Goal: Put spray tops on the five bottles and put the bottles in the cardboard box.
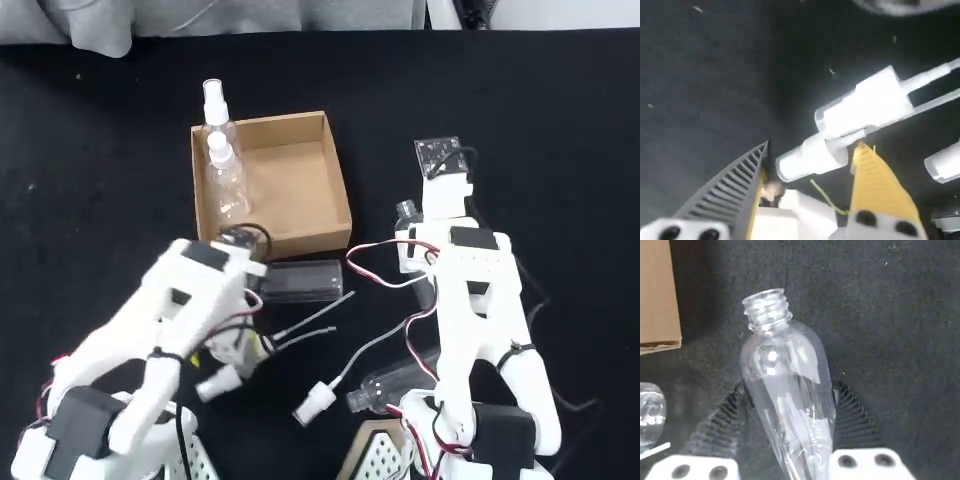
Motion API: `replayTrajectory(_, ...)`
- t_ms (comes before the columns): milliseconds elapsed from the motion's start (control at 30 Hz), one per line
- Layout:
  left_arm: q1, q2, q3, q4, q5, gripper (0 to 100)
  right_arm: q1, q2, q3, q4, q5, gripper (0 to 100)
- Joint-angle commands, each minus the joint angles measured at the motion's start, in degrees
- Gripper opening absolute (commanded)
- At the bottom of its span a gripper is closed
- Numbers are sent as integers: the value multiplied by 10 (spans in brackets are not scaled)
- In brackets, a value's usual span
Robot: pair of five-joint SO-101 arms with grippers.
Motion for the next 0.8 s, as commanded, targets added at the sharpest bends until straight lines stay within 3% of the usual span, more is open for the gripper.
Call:
replayTrajectory(0,-70,-9,-45,3,-71,252,25,3,-50,-11,-1,80)
replayTrajectory(400,-196,-9,-122,6,-195,252,25,3,-50,-12,-1,80)
replayTrajectory(500,-202,-10,-153,37,-178,252,25,3,-49,-13,-1,80)
replayTrajectory(633,-187,-10,-211,139,-148,252,25,3,-49,-13,0,80)
replayTrajectory(767,-172,-10,-244,193,-79,252,25,3,-49,-13,0,80)
